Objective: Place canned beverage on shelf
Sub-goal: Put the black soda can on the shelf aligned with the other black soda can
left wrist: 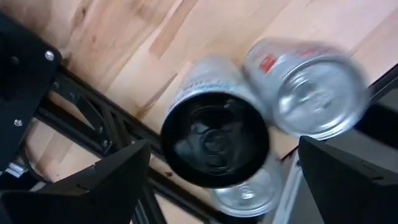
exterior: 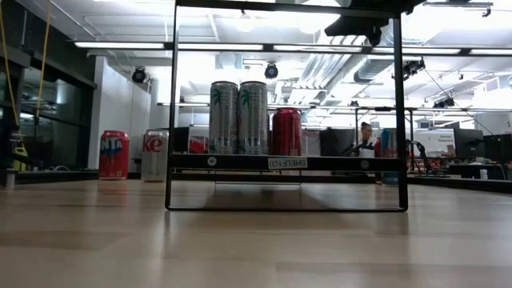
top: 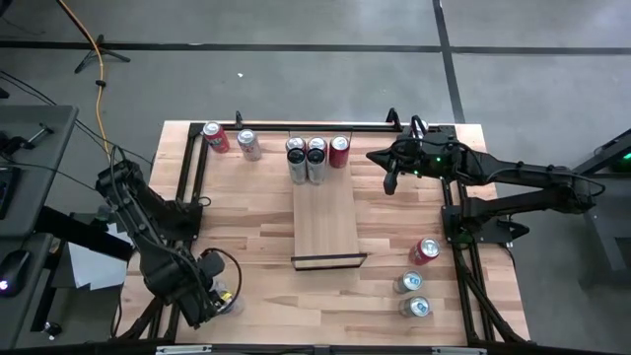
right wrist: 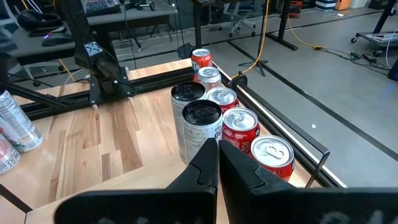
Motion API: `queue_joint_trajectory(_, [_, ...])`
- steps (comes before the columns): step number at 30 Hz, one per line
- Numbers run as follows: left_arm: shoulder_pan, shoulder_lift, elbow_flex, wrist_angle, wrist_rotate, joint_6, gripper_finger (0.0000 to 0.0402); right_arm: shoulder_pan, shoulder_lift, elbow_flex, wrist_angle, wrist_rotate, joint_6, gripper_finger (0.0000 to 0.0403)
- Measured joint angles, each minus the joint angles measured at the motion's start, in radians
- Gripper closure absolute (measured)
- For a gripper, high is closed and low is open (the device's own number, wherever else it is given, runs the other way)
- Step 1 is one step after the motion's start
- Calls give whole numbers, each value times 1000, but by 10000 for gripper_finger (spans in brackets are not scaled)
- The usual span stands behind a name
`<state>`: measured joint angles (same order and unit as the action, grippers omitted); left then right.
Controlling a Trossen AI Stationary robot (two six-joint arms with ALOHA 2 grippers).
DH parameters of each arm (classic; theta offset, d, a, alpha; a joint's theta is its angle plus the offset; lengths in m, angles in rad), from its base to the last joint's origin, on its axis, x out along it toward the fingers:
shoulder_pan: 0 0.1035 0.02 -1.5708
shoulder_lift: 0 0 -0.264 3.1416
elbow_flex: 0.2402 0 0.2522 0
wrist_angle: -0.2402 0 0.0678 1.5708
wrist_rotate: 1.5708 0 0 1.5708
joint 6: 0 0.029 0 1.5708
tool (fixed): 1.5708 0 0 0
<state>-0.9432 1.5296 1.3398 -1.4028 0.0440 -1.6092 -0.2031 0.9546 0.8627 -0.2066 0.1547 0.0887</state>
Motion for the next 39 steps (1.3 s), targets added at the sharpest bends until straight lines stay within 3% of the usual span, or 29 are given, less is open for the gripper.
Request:
queue_joint_trajectory(7, [17,-28,-43,13,-35,60,41,0,0,0,-4,0,16,402])
queue_joint_trajectory(22, [11,-32,-112,84,6,78,45,0,0,0,-8,0,19,402])
queue_joint_trajectory(27, [11,-32,-114,83,3,77,91,0,0,0,-8,0,19,402])
queue_joint_trajectory(35, [11,-41,-113,78,-4,76,218,0,0,0,-8,0,19,402])
queue_joint_trajectory(39, [14,-65,-120,74,-32,58,219,0,0,0,-8,0,18,402])
